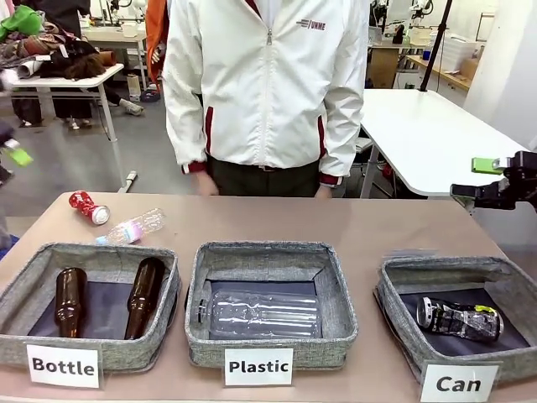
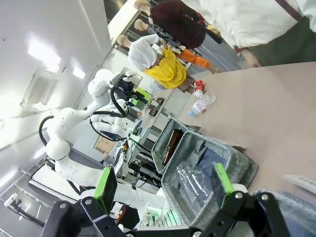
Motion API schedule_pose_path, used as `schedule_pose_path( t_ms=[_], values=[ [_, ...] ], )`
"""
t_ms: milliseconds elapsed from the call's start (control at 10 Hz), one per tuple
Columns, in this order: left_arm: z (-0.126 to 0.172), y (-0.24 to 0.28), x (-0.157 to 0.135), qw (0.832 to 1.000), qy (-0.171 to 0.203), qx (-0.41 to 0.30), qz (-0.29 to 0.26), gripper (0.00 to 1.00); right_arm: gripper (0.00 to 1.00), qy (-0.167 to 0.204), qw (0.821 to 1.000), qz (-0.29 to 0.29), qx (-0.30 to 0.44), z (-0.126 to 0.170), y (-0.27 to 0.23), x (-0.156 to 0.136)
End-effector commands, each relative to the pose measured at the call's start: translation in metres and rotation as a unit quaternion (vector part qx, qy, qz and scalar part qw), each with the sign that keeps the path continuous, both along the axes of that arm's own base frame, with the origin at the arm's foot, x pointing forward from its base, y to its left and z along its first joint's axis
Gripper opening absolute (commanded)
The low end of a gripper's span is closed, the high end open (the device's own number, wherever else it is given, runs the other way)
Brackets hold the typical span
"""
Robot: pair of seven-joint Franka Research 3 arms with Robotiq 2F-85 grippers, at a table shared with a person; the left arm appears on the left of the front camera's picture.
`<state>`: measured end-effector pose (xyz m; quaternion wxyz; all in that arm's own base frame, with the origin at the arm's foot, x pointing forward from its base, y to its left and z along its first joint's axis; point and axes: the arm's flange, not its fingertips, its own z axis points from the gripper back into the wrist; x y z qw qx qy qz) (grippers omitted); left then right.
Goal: Sort the can waste into the basket.
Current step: Pick up the can waste from the table and place it in the right Fabric basket.
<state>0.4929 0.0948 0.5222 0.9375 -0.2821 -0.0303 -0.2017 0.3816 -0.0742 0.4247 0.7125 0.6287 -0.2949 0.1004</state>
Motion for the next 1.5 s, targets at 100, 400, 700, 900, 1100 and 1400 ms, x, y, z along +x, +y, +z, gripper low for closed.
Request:
schedule_pose_path(
  t_ms=[100, 400, 700, 900, 1100, 1400],
  values=[
    [-0.030, -0.034, 0.014, 0.992, 0.013, 0.116, 0.045, 1.00, 1.00, -0.010, 1.000, 0.004, -0.002, 0.001, -0.002, 0.001],
    [-0.057, -0.044, 0.049, 0.971, -0.066, 0.198, 0.121, 1.00, 1.00, -0.010, 1.000, 0.004, -0.002, 0.001, -0.002, 0.001],
    [-0.044, -0.042, 0.047, 0.983, -0.047, 0.159, 0.083, 1.00, 1.00, -0.010, 1.000, 0.004, -0.002, 0.001, -0.002, 0.001],
    [-0.044, -0.042, 0.047, 0.983, -0.047, 0.159, 0.083, 1.00, 1.00, -0.010, 1.000, 0.004, -0.002, 0.001, -0.002, 0.001],
    [-0.053, -0.042, 0.074, 0.981, -0.028, 0.180, 0.068, 1.00, 1.00, -0.010, 1.000, 0.004, -0.002, 0.001, -0.002, 0.001],
    [-0.045, -0.055, 0.119, 0.954, -0.138, 0.213, -0.157, 1.00, 1.00, -0.010, 1.000, 0.004, -0.002, 0.001, -0.002, 0.001]
  ],
)
